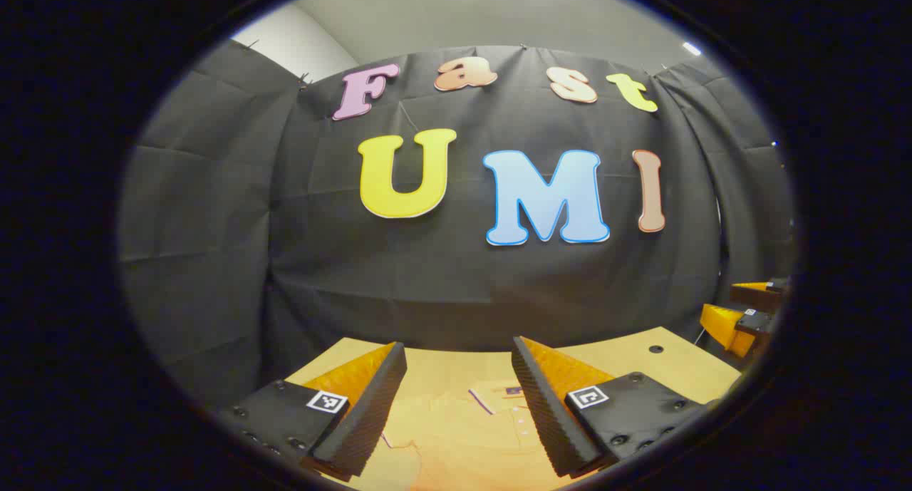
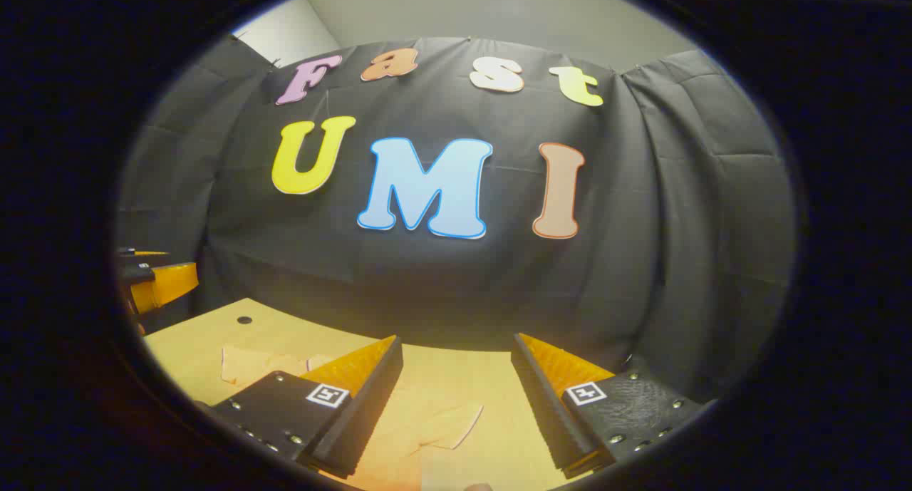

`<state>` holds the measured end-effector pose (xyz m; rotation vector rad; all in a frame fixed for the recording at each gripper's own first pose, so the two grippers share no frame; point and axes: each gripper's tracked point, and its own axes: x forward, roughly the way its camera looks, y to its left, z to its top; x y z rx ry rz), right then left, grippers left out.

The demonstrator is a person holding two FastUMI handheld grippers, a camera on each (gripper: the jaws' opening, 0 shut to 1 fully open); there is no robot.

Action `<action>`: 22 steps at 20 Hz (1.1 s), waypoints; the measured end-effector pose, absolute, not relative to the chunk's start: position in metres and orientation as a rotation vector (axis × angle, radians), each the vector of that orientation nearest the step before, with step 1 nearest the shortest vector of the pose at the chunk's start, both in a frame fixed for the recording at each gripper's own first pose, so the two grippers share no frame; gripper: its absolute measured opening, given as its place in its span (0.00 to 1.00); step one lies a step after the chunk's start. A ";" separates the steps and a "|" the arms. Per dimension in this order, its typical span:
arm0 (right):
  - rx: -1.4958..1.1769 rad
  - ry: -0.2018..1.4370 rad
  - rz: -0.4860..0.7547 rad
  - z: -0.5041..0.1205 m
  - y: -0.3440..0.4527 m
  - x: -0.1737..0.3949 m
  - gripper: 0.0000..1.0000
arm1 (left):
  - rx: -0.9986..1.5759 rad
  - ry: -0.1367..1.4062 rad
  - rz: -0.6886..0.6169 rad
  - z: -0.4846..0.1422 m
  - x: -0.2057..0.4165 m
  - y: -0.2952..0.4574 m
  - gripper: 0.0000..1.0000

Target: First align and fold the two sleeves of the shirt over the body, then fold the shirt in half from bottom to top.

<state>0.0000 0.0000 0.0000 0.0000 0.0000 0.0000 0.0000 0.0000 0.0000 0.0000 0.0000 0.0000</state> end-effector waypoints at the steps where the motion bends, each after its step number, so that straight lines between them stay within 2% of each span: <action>1: -0.001 0.002 0.004 0.001 0.003 0.000 0.95 | -0.001 -0.004 0.001 0.001 -0.001 0.001 0.98; 5: -0.024 0.012 -0.006 0.000 0.007 -0.003 0.95 | -0.013 -0.004 -0.006 -0.001 -0.002 0.005 0.99; 7: -0.021 0.017 -0.010 0.000 0.009 -0.008 0.95 | -0.001 -0.004 0.001 -0.001 -0.006 0.012 0.95; 8: -0.010 0.016 -0.015 0.003 0.009 -0.011 0.95 | 0.008 -0.003 0.004 0.002 -0.007 0.017 0.98; 15: 0.004 0.018 -0.105 0.007 -0.004 -0.032 0.95 | -0.002 0.001 0.000 0.011 -0.029 0.053 0.98; 22: -0.006 0.098 -0.100 -0.017 -0.003 -0.008 0.95 | -0.015 -0.007 0.019 0.011 -0.032 0.070 0.98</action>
